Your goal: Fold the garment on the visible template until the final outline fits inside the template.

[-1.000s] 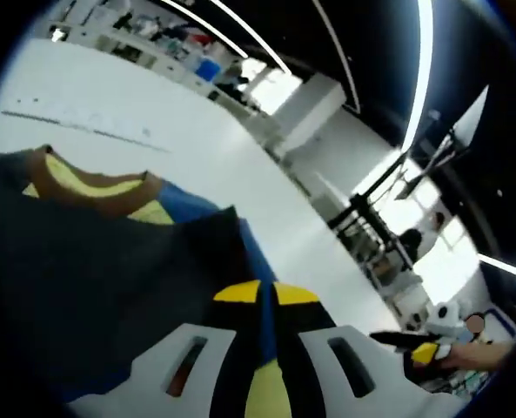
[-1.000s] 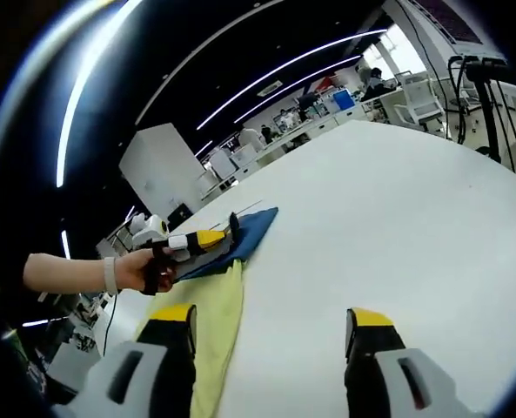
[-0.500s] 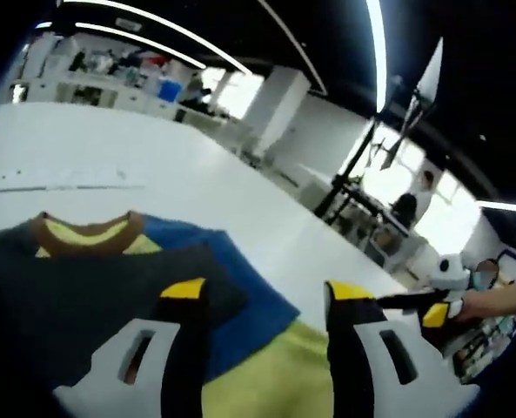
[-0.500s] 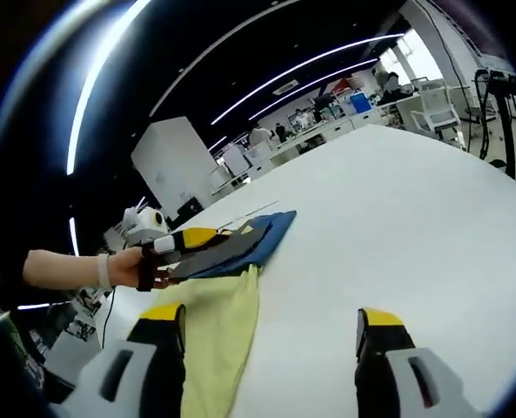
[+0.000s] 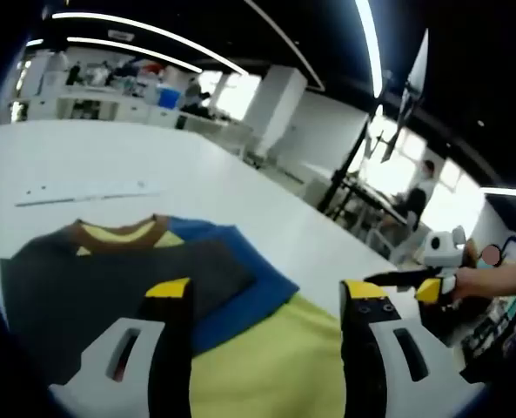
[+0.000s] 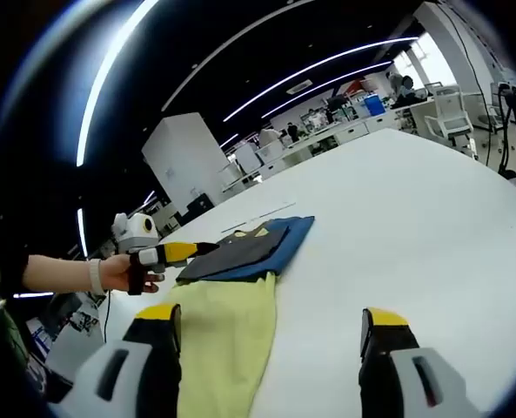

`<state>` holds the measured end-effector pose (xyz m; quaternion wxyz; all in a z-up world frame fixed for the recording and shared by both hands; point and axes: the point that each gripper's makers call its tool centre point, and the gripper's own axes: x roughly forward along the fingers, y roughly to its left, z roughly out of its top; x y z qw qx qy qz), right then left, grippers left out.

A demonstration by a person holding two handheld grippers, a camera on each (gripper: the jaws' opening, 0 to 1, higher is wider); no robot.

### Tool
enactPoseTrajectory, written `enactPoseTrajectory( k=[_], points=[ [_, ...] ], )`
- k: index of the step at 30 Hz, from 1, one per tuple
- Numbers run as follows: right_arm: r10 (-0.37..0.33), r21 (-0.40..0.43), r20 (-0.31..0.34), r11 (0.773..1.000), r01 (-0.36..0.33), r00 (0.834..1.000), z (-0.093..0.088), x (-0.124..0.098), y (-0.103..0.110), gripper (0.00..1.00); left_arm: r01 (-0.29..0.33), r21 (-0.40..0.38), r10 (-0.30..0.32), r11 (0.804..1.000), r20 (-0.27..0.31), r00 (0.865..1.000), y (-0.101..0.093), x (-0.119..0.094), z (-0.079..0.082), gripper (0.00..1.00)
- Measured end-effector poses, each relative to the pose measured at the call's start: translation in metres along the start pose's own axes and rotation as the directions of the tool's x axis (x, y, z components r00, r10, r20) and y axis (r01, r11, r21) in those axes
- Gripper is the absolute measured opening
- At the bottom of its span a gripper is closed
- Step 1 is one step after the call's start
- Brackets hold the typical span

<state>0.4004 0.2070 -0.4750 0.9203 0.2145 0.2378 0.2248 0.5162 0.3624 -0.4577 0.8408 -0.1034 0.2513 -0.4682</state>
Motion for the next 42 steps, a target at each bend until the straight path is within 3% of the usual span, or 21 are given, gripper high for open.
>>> enactPoseTrajectory(
  k=[10,16,25,34,42],
  points=[
    [0.045,-0.041,-0.042,0.998,-0.047,0.998,-0.005,0.006,0.018,0.84,-0.090,0.059,0.092,0.994,-0.025,0.995,0.018,-0.079,-0.020,0.64],
    [0.057,-0.058,-0.052,0.997,-0.060,0.997,-0.004,0.005,0.021,0.84,-0.156,0.034,0.156,0.987,0.016,0.988,0.026,-0.126,-0.022,0.64],
    [0.072,-0.073,-0.059,0.994,-0.077,0.996,-0.001,0.006,0.027,0.84,-0.236,0.021,0.236,0.972,0.005,0.972,0.035,-0.185,-0.042,0.62],
    [0.094,-0.070,-0.100,0.992,-0.101,0.991,-0.010,0.005,0.036,0.80,-0.265,0.006,0.265,0.964,-0.035,0.964,0.037,-0.209,-0.064,0.60],
    [0.105,-0.097,-0.226,0.987,-0.129,0.969,-0.044,-0.013,0.040,0.76,-0.238,-0.038,0.233,0.971,-0.103,0.967,0.027,-0.227,-0.097,0.52]
  ],
)
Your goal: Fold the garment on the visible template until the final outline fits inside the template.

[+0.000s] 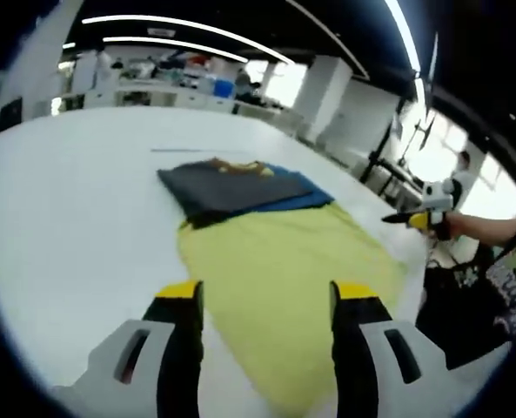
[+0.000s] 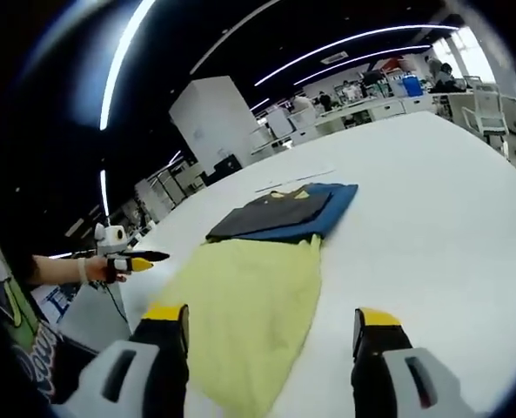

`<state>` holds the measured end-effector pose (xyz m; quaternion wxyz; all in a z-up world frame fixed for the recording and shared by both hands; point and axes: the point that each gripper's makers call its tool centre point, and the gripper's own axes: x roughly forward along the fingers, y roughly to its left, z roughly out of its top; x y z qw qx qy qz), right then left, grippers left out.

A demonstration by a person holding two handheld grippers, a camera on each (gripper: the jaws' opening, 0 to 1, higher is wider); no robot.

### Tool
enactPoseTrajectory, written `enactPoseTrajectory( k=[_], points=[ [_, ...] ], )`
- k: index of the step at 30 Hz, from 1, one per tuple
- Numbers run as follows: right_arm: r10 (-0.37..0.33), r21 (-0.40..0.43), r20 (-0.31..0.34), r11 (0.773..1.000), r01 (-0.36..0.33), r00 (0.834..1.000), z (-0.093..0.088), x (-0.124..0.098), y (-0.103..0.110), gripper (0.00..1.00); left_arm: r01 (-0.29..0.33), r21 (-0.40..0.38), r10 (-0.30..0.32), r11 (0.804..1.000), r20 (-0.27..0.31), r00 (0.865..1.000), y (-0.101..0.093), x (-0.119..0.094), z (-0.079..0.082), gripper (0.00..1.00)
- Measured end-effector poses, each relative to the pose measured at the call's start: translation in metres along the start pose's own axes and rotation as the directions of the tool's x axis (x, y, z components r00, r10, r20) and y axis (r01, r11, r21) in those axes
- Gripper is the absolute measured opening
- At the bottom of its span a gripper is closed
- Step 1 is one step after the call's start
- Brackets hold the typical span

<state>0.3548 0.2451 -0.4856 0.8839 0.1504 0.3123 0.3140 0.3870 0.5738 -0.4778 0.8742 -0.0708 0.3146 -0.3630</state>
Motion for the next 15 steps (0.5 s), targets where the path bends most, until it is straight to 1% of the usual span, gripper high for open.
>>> enactPoseTrajectory(
  k=[1,2,3,4,5,7,9,12,14,15],
  points=[
    [0.001,0.003,-0.002,1.000,-0.001,1.000,-0.002,0.000,0.000,0.75,0.003,-0.001,-0.003,1.000,0.001,1.000,0.000,-0.001,-0.001,0.50],
    [0.009,0.016,-0.008,1.000,-0.009,1.000,-0.008,-0.002,0.001,0.75,0.009,-0.010,-0.009,1.000,0.004,1.000,-0.002,-0.002,-0.003,0.49],
    [0.010,0.024,-0.010,1.000,-0.009,1.000,-0.010,-0.003,0.002,0.74,0.015,-0.028,-0.015,0.999,-0.007,1.000,-0.004,-0.003,-0.008,0.49],
    [0.009,0.025,-0.012,1.000,-0.009,1.000,-0.013,-0.005,0.003,0.72,0.021,-0.028,-0.021,0.999,-0.009,1.000,-0.005,-0.004,-0.010,0.50],
    [0.009,0.026,-0.012,1.000,-0.008,1.000,-0.015,-0.006,0.003,0.71,0.028,-0.023,-0.029,0.999,-0.019,0.999,-0.008,-0.005,-0.014,0.50],
    [0.006,0.028,-0.023,1.000,-0.006,1.000,-0.021,-0.009,0.004,0.69,0.034,-0.013,-0.035,0.999,-0.057,0.998,-0.009,-0.008,-0.024,0.48],
    [0.015,0.032,-0.038,0.999,-0.014,0.999,-0.027,-0.011,0.007,0.67,0.042,-0.017,-0.043,0.999,-0.082,0.996,-0.010,-0.012,-0.032,0.44],
    [0.026,0.033,-0.057,0.999,-0.024,0.998,-0.035,-0.014,0.010,0.65,0.048,-0.051,-0.052,0.998,-0.083,0.995,-0.011,-0.016,-0.035,0.44],
    [0.035,0.033,-0.074,0.999,-0.032,0.997,-0.041,-0.017,0.012,0.63,0.047,-0.050,-0.053,0.998,-0.122,0.991,-0.011,-0.020,-0.045,0.43],
    [0.050,0.041,-0.084,0.998,-0.047,0.995,-0.044,-0.019,0.015,0.61,0.046,-0.048,-0.052,0.998,-0.141,0.989,-0.011,-0.021,-0.050,0.41]
  ],
)
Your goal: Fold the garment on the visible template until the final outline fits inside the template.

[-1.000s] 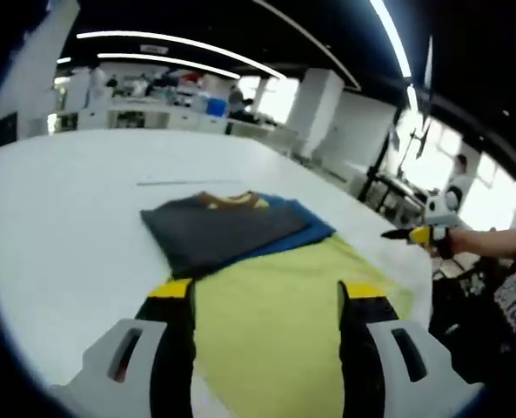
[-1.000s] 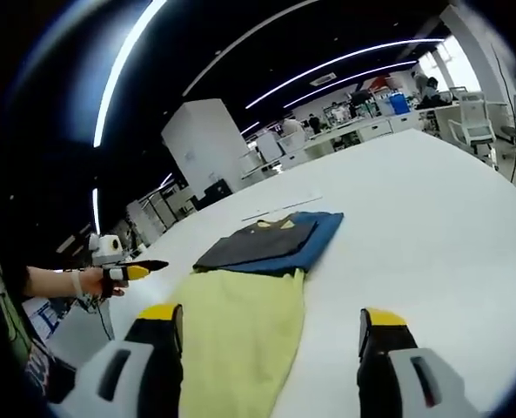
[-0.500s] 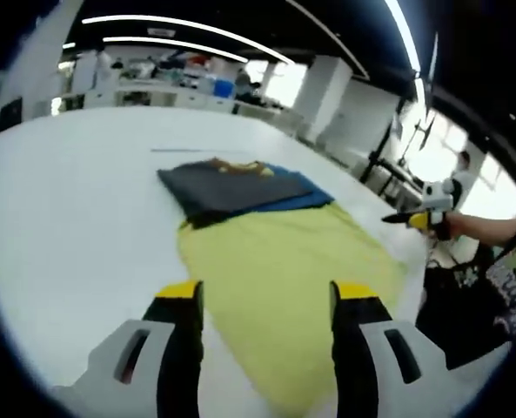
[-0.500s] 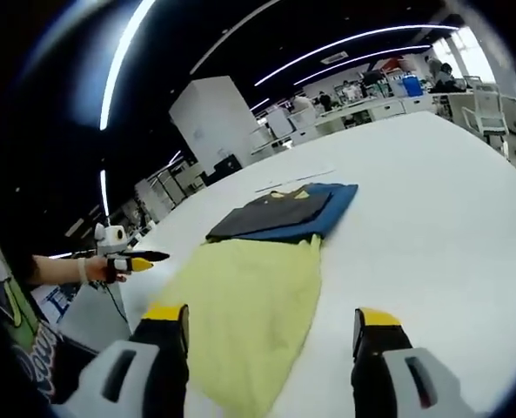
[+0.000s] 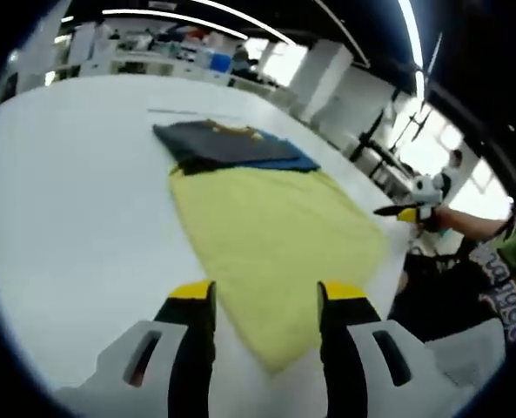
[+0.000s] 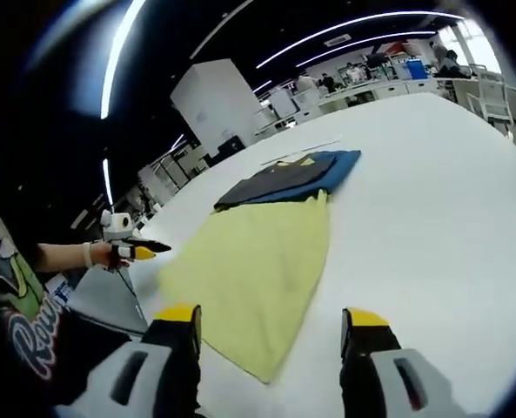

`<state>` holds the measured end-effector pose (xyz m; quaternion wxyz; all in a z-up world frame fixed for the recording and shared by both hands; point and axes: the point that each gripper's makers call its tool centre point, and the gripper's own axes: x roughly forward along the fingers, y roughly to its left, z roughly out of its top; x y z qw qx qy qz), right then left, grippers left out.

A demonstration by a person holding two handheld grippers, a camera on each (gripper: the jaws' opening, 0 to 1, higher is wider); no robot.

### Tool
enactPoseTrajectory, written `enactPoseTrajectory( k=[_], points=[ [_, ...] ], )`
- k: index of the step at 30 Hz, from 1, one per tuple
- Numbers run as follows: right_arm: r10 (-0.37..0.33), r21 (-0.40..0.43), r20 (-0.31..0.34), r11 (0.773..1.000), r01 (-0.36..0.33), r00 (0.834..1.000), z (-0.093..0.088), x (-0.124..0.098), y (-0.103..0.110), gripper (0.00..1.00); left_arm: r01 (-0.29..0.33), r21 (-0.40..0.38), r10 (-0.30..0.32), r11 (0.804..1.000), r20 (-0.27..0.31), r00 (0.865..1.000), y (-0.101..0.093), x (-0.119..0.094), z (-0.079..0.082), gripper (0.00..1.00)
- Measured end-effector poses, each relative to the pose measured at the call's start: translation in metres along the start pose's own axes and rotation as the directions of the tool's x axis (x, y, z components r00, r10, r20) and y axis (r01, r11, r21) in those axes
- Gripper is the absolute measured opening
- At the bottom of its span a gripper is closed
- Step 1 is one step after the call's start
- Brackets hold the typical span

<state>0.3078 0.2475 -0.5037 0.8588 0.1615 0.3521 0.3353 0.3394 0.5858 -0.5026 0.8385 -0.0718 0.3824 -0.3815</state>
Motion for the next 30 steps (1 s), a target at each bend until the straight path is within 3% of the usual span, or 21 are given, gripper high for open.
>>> enactPoseTrajectory(
  k=[3,8,9,13,16,22,27,30],
  points=[
    [0.023,0.009,-0.033,1.000,-0.023,0.999,-0.010,-0.003,0.004,0.53,-0.010,-0.022,0.009,1.000,-0.043,0.999,0.004,-0.004,-0.016,0.39],
    [0.036,0.029,-0.048,0.999,-0.034,0.998,-0.021,-0.008,0.006,0.52,-0.002,-0.060,-0.003,0.998,-0.084,0.996,-0.001,-0.010,-0.037,0.31],
    [0.038,0.034,-0.053,0.999,-0.036,0.998,-0.024,-0.009,0.007,0.51,0.007,-0.065,-0.012,0.998,-0.068,0.998,-0.003,-0.011,-0.036,0.29],
    [0.041,0.064,-0.042,0.997,-0.039,0.998,-0.027,-0.011,0.006,0.44,0.021,-0.133,-0.033,0.991,-0.093,0.995,-0.007,-0.012,-0.043,0.22],
    [0.053,0.101,-0.041,0.994,-0.049,0.998,-0.029,-0.009,0.009,0.38,0.030,-0.140,-0.043,0.990,-0.095,0.995,-0.008,-0.011,-0.046,0.16],
    [0.046,0.112,-0.066,0.993,-0.039,0.997,-0.041,-0.003,0.008,0.17,0.017,-0.199,-0.036,0.980,-0.090,0.995,-0.004,-0.010,-0.051,0.01],
    [0.017,0.138,-0.091,0.990,-0.004,0.996,-0.047,-0.001,-0.001,0.00,0.012,-0.198,-0.030,0.980,-0.091,0.995,-0.006,-0.010,-0.051,0.00],
    [0.023,0.199,-0.084,0.980,-0.005,0.996,-0.045,-0.004,0.001,0.00,0.011,-0.214,-0.032,0.977,-0.093,0.995,-0.008,-0.014,-0.049,0.00]
  ],
)
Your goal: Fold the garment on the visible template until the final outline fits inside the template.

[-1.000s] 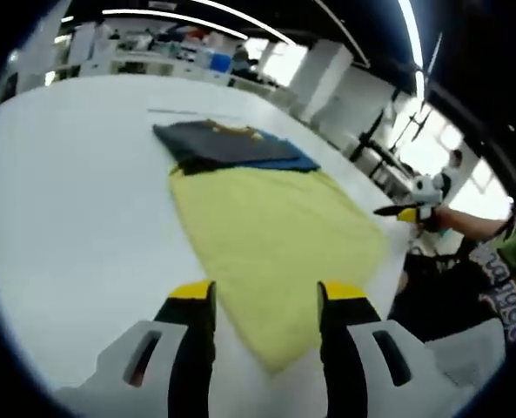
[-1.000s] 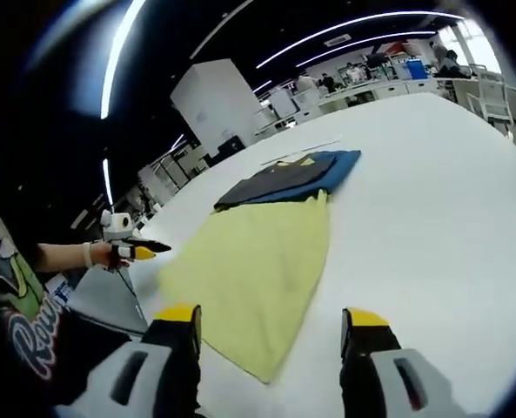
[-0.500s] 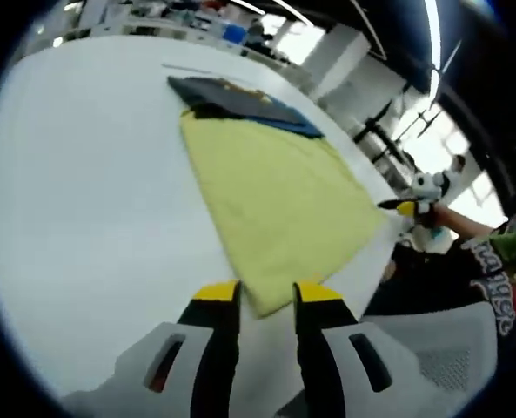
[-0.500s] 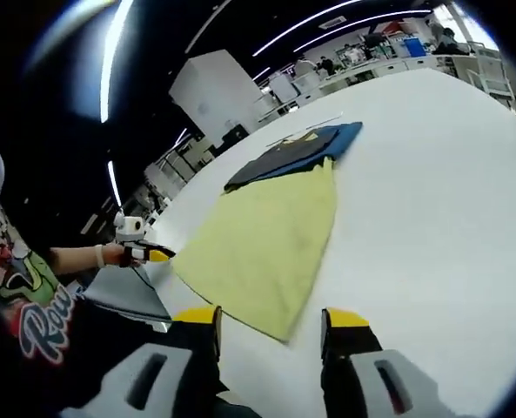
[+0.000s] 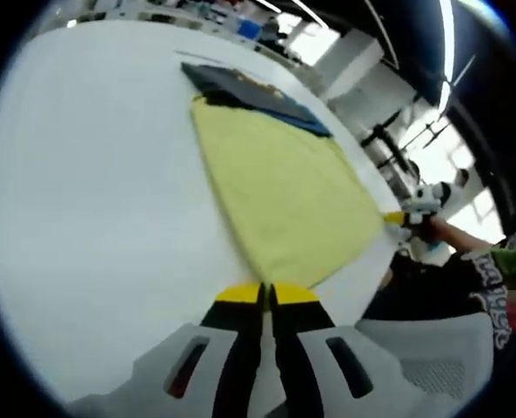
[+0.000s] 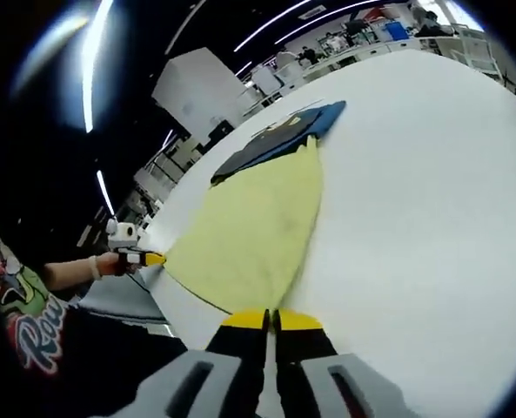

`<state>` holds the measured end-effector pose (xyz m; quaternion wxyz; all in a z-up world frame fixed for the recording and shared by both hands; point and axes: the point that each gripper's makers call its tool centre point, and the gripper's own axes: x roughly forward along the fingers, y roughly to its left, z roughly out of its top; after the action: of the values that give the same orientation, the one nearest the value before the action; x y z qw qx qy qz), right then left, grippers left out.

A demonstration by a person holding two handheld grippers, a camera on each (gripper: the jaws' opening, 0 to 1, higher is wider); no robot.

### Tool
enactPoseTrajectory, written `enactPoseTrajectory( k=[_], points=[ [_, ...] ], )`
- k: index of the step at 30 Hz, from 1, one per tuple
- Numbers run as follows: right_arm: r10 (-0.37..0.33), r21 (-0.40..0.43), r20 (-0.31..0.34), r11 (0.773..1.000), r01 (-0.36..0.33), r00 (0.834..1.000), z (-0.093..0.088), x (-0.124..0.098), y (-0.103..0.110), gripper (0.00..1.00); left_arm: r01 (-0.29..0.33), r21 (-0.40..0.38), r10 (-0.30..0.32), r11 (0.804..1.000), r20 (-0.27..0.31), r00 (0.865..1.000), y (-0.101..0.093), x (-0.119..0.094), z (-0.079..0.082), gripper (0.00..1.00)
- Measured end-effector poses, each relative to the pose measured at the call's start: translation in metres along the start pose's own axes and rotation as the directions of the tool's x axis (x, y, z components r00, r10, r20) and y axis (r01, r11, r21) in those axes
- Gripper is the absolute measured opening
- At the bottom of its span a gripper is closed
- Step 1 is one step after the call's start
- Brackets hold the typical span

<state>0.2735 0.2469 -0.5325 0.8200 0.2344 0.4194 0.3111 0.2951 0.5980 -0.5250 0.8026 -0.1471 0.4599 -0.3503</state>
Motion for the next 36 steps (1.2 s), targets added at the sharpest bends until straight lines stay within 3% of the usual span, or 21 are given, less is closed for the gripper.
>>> enactPoseTrajectory(
  k=[5,10,15,26,31,36],
  points=[
    [0.039,0.057,0.015,0.998,-0.040,0.999,0.009,-0.010,0.012,0.00,0.021,-0.051,-0.021,0.998,0.005,1.000,-0.006,-0.011,0.005,0.00],
    [0.059,0.101,-0.001,0.993,-0.058,0.998,0.003,-0.019,0.019,0.00,0.046,-0.047,-0.048,0.998,-0.041,0.998,-0.016,-0.016,-0.002,0.00],
    [0.073,0.140,-0.016,0.988,-0.070,0.997,-0.013,-0.029,0.023,0.00,0.081,-0.056,-0.088,0.995,-0.131,0.987,-0.025,-0.023,-0.021,0.00],
    [0.083,0.215,-0.028,0.974,-0.075,0.996,-0.043,-0.039,0.023,0.00,0.109,-0.107,-0.129,0.988,-0.209,0.969,-0.033,-0.024,-0.054,0.00],
    [0.090,0.230,-0.030,0.970,-0.081,0.995,-0.041,-0.039,0.026,0.00,0.117,-0.120,-0.139,0.986,-0.197,0.970,-0.034,-0.025,-0.054,0.00],
    [0.131,0.244,0.011,0.961,-0.130,0.991,-0.021,-0.047,0.036,0.00,0.150,-0.095,-0.159,0.984,-0.096,0.983,-0.042,-0.035,-0.026,0.00]
  ],
)
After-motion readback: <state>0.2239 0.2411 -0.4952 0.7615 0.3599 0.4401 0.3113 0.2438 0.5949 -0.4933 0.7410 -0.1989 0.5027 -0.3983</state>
